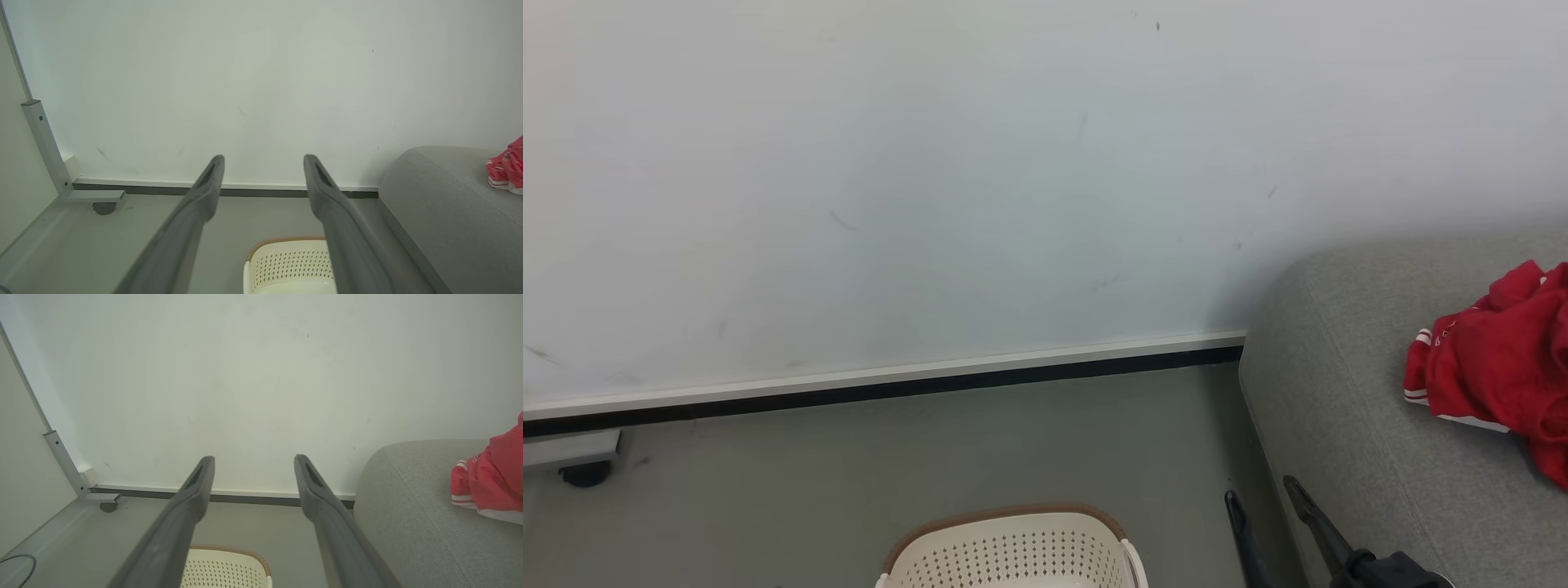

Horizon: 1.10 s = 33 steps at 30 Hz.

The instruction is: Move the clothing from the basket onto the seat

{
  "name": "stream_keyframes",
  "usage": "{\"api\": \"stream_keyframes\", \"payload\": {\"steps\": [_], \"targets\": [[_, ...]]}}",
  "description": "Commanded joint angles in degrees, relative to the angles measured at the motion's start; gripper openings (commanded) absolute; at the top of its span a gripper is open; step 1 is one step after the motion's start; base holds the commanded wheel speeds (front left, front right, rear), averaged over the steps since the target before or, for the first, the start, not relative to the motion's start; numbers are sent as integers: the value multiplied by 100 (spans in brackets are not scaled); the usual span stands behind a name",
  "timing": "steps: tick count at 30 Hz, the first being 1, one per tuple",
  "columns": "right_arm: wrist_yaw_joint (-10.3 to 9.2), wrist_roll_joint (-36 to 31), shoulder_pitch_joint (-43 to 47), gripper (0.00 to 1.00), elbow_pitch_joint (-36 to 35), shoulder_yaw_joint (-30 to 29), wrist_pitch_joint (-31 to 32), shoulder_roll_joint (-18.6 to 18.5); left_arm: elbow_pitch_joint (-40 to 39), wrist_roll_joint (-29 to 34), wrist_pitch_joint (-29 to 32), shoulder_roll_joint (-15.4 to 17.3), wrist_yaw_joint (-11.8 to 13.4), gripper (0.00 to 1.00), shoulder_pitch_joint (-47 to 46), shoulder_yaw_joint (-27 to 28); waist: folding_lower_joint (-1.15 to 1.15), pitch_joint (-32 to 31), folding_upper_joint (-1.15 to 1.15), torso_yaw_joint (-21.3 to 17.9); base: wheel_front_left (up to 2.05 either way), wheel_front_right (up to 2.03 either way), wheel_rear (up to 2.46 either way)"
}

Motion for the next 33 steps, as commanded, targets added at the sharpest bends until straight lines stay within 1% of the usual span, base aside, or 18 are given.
{"api": "stream_keyframes", "payload": {"steps": [1, 18, 20, 21, 26, 33], "targets": [[-2, -34, 66, 100, -16, -11, -6, 22, 46, 22, -29, -13, -9, 100, 88, 46, 0, -2, 0, -1, 0, 0, 0], [-2, -3, 112, 100, -15, -12, -5, 26, 298, 245, -29, -69, -138, 100, 59, 54, 0, -1, 0, -22, 0, 0, 0], [-2, 5, 128, 100, -16, -6, -6, 24, 290, 312, -29, -70, -88, 100, 45, 55, 0, -2, 0, -24, 0, 0, 0], [0, -1, 83, 0, -1, -10, -1, 14, 284, 275, 0, -65, -91, 0, 0, 54, 1, -3, 0, -24, 0, 0, 0], [1, 39, 207, 0, 234, -1, 5, 15, 526, 253, 29, -88, -93, 0, 3, 35, 1, -1, 0, -25, 0, 0, 0], [1, 923, 167, 0, 229, -222, 162, -2, 672, -606, 175, -69, -130, 0, -195, -36, 1, 35, 0, -20, 0, 0, 0]]}}
